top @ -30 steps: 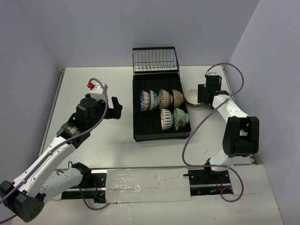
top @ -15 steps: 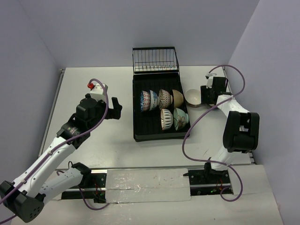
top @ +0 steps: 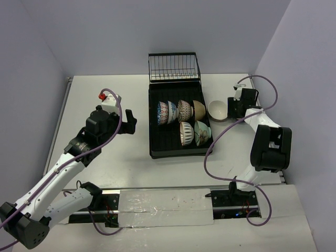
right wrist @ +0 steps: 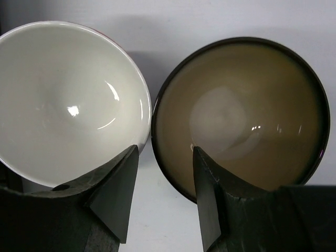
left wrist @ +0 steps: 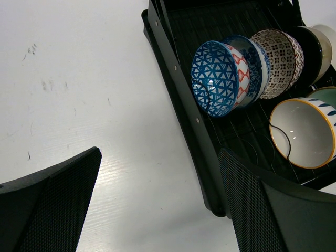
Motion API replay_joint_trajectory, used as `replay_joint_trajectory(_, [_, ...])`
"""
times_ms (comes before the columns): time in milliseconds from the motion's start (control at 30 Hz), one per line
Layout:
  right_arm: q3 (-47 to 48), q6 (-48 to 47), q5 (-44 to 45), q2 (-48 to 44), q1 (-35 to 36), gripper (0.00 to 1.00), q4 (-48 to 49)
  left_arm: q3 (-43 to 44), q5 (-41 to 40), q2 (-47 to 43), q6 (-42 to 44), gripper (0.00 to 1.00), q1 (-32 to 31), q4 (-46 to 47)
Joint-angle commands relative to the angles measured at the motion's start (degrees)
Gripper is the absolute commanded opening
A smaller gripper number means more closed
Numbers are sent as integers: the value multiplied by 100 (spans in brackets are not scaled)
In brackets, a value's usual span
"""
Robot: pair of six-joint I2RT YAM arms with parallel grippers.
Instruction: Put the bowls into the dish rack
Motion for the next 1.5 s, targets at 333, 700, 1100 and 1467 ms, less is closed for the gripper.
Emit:
replay_joint_trajectory(333, [-177,225,-219,-505,-157,53,150,-50,-7,-145,144,99,-18,244])
replay_joint_trajectory(700, [-80,172,-220,-75,-157,50,71,-76,-16,-154,171,99,-9,244])
replay_joint_trajectory(1100, [201,242,-176,189,-149,34,-105,-85,-16,-93,188,99,-18,235])
replay_joint_trajectory(1467, [245,549,-53,-144,-105,10,-88,-85,37,-40,162,99,9,235])
